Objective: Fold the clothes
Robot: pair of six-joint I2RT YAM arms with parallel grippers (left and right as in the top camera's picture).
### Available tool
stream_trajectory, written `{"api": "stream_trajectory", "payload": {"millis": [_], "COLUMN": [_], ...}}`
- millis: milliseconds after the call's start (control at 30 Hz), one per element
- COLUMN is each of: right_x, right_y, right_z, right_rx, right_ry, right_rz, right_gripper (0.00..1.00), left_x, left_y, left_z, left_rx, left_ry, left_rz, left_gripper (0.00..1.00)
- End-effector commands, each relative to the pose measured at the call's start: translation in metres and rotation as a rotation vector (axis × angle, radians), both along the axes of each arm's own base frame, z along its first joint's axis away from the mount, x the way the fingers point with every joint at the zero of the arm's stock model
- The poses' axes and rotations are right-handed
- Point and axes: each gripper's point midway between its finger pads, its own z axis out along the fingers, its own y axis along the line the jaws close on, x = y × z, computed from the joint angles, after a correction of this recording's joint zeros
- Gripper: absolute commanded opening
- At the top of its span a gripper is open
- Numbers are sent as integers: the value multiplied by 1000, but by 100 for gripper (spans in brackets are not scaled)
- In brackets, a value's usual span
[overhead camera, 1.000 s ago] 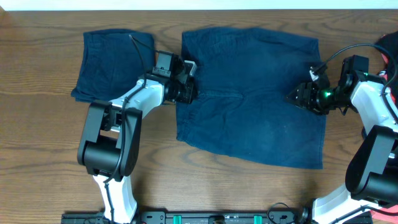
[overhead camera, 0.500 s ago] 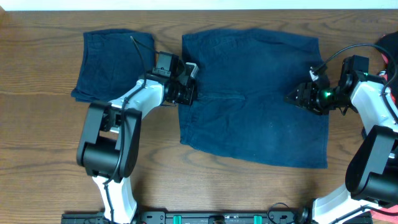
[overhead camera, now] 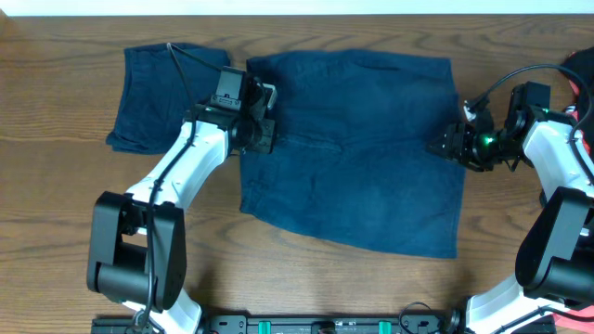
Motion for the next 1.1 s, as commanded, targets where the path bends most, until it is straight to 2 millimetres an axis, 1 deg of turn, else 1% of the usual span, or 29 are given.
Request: {"api": "stream_trajectory", "payload": {"millis": [0, 33, 67, 100, 167, 267, 300, 333, 400, 533, 633, 700, 767, 833, 933, 1033, 1067], "right_x": [-4, -6, -7, -7, -7, -5, -5, -5, -9, -24, -36, -44, -53, -63, -77, -82, -80], "right_y": [-31, -42, -49, -51, -49, -43, -41, -40, -39, -36, -39, -46, -47, -44, -41, -39, -40], "right_z": [-10, -14, -16, -16, -16, -14, -13, -13, -14, -19, -27, -34, -41, -47, -57, -64, -65], "right_rx": [-186, -244, -279, -290, -281, -252, -244, -242, -240, -226, -252, -292, -302, -295, -290, -290, -290], "right_ry": [82, 104, 116, 121, 113, 84, 79, 79, 93, 157, 213, 253, 294, 329, 365, 370, 360], "right_rz": [-130, -166, -187, -198, -179, -131, -120, -114, -113, -116, -139, -174, -206, -221, -214, -214, -217], "right_gripper": [66, 66, 67, 66, 67, 68, 68, 68, 69, 69, 76, 77, 73, 73, 73, 69, 60], "left_x": [2, 1, 0, 0, -1, 1, 1, 1, -3, -14, -23, -27, -32, -37, -43, -49, -50], "left_y": [13, 13, 15, 15, 14, 13, 13, 13, 14, 17, 19, 20, 21, 23, 25, 26, 27], "left_z": [-9, -9, -10, -10, -11, -10, -10, -10, -15, -35, -50, -58, -63, -65, -66, -67, -67], "left_rx": [61, 63, 68, 69, 68, 66, 66, 67, 71, 85, 88, 95, 102, 109, 116, 123, 125], "left_ry": [7, 11, 12, 16, 18, 11, 10, 12, 26, 82, 145, 176, 200, 226, 251, 273, 279], "left_rz": [33, 32, 35, 35, 32, 32, 31, 32, 31, 30, 67, 69, 70, 72, 71, 71, 70], "left_gripper": [6, 6, 6, 6, 6, 17, 28, 33, 37, 43, 43, 43, 42, 38, 38, 37, 37]}}
